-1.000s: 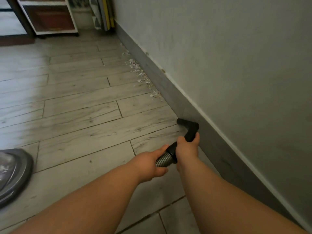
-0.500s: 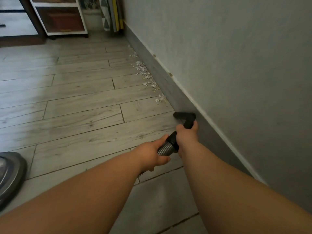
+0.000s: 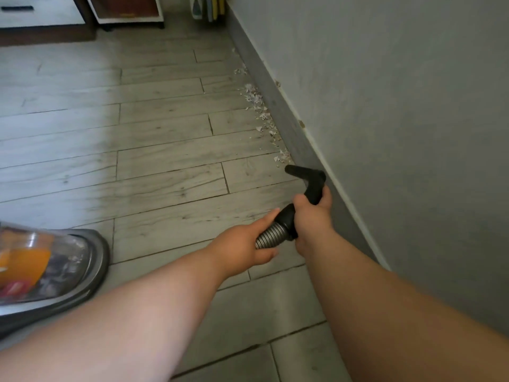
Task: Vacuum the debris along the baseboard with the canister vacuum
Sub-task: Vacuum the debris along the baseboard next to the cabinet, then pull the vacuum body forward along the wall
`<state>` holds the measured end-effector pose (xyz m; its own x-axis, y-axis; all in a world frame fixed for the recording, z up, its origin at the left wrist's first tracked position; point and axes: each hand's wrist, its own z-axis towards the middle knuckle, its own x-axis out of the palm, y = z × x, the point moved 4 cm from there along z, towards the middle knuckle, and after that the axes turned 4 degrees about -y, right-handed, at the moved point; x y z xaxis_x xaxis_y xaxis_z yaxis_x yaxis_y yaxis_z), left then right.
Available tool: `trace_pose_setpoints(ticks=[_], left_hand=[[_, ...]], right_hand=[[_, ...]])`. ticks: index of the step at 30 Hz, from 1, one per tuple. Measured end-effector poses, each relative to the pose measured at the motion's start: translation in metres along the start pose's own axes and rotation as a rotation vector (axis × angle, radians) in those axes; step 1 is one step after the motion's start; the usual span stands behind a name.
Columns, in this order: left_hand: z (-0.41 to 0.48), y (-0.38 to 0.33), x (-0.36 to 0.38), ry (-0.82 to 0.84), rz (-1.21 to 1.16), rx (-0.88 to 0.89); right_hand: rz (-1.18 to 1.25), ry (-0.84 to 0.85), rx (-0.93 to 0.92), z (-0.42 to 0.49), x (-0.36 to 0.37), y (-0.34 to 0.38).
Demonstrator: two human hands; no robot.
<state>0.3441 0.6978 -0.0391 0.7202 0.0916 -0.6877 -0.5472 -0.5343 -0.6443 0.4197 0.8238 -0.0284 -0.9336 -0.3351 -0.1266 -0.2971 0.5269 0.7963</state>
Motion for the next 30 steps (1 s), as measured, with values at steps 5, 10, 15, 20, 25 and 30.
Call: trace_pose_setpoints(ticks=[5,10,15,20,25,30], left_hand=[[-0.034,-0.012,-0.08,-0.073,-0.04,-0.051],[-0.067,-0.012,-0.159,-0.174,-0.117,-0.107],[-0.102,-0.002,-0.226,-0.236,-0.223,-0.215],[-0.131,0.019,-0.26,-0.269,-0.305,-0.28],[-0.146,0.053,-0.272,-0.288,-0.275,-0.404],[-0.177,0.073,-0.283,-0.283,-0.314,-0.5]], right_hand=[[-0.007,0.041,-0.008,-0.061,0.04,0.064],[-0.078,0.097,-0.05,-0.121,0.091,0.128],[-0.194,0.145,-0.145,-0.175,0.15,0.171],[-0.337,0.246,-0.232,-0.205,0.202,0.185],[-0.546,0.371,-0.325,-0.22,0.259,0.175],[-0.718,0.55,-0.43,-0.242,0.294,0.16]])
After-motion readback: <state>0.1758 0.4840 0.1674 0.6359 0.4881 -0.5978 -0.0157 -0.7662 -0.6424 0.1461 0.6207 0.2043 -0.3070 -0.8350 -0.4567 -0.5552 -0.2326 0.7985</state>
